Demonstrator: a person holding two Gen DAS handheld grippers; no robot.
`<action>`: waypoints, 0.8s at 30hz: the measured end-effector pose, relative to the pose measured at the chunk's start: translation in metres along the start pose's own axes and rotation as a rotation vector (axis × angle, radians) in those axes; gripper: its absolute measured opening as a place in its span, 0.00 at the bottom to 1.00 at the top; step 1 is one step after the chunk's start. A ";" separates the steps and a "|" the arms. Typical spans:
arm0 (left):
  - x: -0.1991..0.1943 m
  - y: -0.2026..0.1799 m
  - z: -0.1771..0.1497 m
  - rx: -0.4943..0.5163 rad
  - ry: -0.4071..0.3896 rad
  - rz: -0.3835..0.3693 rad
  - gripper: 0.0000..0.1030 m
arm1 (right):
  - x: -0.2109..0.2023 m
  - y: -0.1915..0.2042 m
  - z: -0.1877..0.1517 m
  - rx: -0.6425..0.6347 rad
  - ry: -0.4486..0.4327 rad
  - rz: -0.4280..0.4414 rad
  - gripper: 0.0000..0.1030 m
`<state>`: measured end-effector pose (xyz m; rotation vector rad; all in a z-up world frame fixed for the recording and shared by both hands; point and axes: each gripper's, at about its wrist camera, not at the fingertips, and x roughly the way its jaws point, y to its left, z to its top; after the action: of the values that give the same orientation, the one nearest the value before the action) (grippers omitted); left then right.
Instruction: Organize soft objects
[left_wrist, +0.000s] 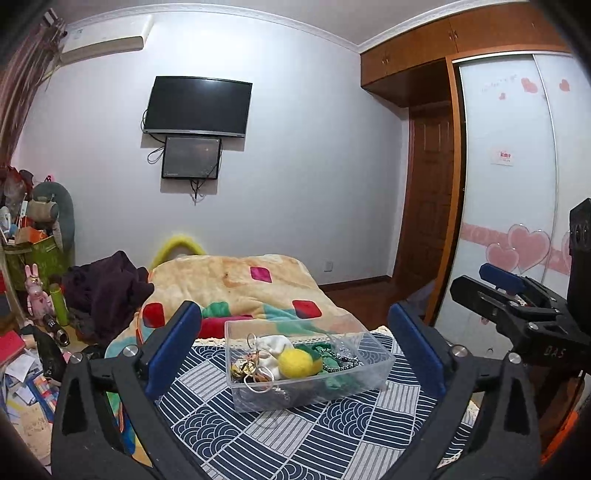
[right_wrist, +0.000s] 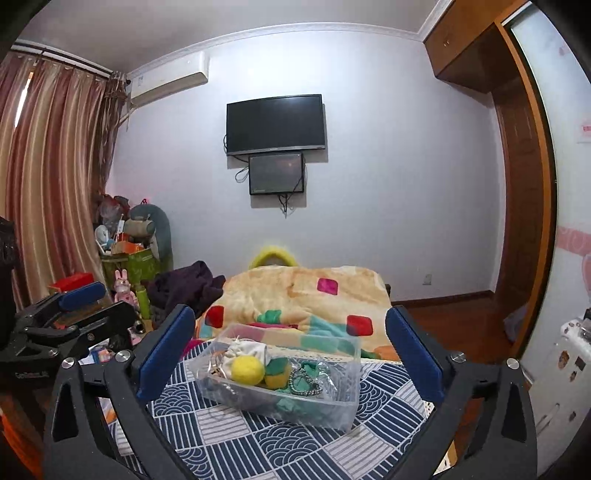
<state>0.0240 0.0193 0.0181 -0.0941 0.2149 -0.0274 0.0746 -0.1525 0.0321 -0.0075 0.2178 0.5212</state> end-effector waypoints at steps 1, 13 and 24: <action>-0.002 -0.001 0.000 -0.001 -0.001 -0.001 1.00 | -0.002 0.000 0.000 0.002 -0.002 0.001 1.00; -0.012 -0.010 -0.001 0.028 -0.030 0.004 1.00 | -0.013 -0.002 -0.002 0.010 -0.014 0.000 1.00; -0.011 -0.010 -0.002 0.026 -0.028 0.000 1.00 | -0.015 -0.002 0.000 0.019 -0.012 -0.001 1.00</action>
<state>0.0123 0.0098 0.0199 -0.0685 0.1867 -0.0288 0.0630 -0.1613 0.0348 0.0137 0.2111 0.5178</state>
